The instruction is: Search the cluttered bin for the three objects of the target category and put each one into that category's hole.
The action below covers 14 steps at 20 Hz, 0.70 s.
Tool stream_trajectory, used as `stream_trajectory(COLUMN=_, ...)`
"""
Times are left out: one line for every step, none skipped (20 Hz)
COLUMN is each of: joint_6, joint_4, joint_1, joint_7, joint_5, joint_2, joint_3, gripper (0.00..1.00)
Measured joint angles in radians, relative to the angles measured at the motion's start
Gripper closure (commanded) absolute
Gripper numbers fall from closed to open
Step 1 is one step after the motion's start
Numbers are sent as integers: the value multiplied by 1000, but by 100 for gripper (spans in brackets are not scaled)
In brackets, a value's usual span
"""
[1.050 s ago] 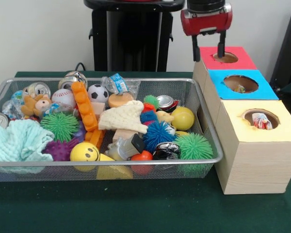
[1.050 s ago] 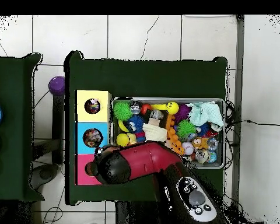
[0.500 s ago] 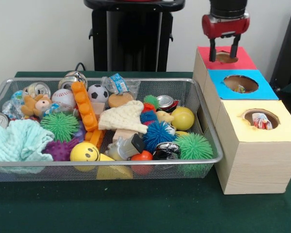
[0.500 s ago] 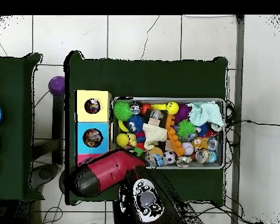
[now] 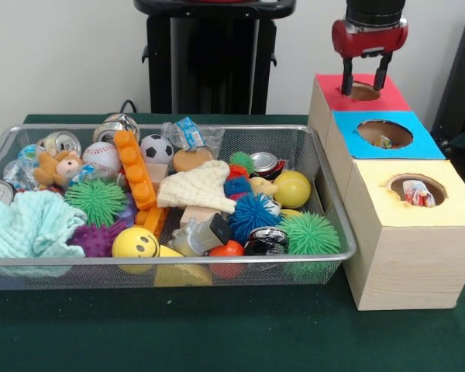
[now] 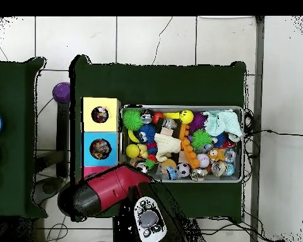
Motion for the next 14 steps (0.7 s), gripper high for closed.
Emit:
stream_trajectory(joint_6=0, joint_4=0, joint_1=-2, joint_7=0, joint_5=9, joint_2=0, joint_3=-4, gripper=0)
stream_trajectory(joint_6=0, joint_4=-2, joint_1=-4, joint_7=0, joint_5=16, joint_2=0, joint_3=-5, gripper=0)
stream_trajectory(joint_6=0, joint_4=-3, joint_1=-6, joint_7=0, joint_5=23, joint_2=0, joint_3=-6, gripper=0)
stream_trajectory(joint_6=0, joint_4=-4, joint_1=-8, joint_7=0, joint_5=27, joint_2=0, joint_3=-7, gripper=0)
stream_trajectory(joint_6=0, joint_4=-6, joint_1=-9, joint_7=0, joint_5=30, joint_2=0, joint_3=-7, gripper=0)
stream_trajectory(joint_6=0, joint_4=-9, joint_1=-12, joint_7=0, joint_5=37, joint_2=0, joint_3=-7, gripper=0)
stream_trajectory(joint_6=1, joint_4=-15, joint_1=-13, joint_7=0, joint_5=44, joint_2=0, joint_3=-7, gripper=0)
stream_trajectory(joint_6=1, joint_4=-21, joint_1=-14, joint_7=0, joint_5=49, joint_2=0, joint_3=-8, gripper=0)
stream_trajectory(joint_6=3, joint_4=-29, joint_1=-13, joint_7=0, joint_5=54, joint_2=1, joint_3=-10, gripper=0)
stream_trajectory(joint_6=6, joint_4=-41, joint_1=-13, joint_7=0, joint_5=59, joint_2=2, joint_3=-12, gripper=0)
stream_trajectory(joint_6=8, joint_4=-49, joint_1=-12, joint_7=0, joint_5=62, joint_2=2, joint_3=-13, gripper=0)
stream_trajectory(joint_6=13, joint_4=-61, joint_1=-10, joint_7=0, joint_5=67, joint_2=2, joint_3=-16, gripper=0)
stream_trajectory(joint_6=15, joint_4=-66, joint_1=-9, joint_7=0, joint_5=70, joint_2=2, joint_3=-17, gripper=0)
stream_trajectory(joint_6=18, joint_4=-73, joint_1=-7, joint_7=0, joint_5=74, joint_2=2, joint_3=-19, gripper=0)
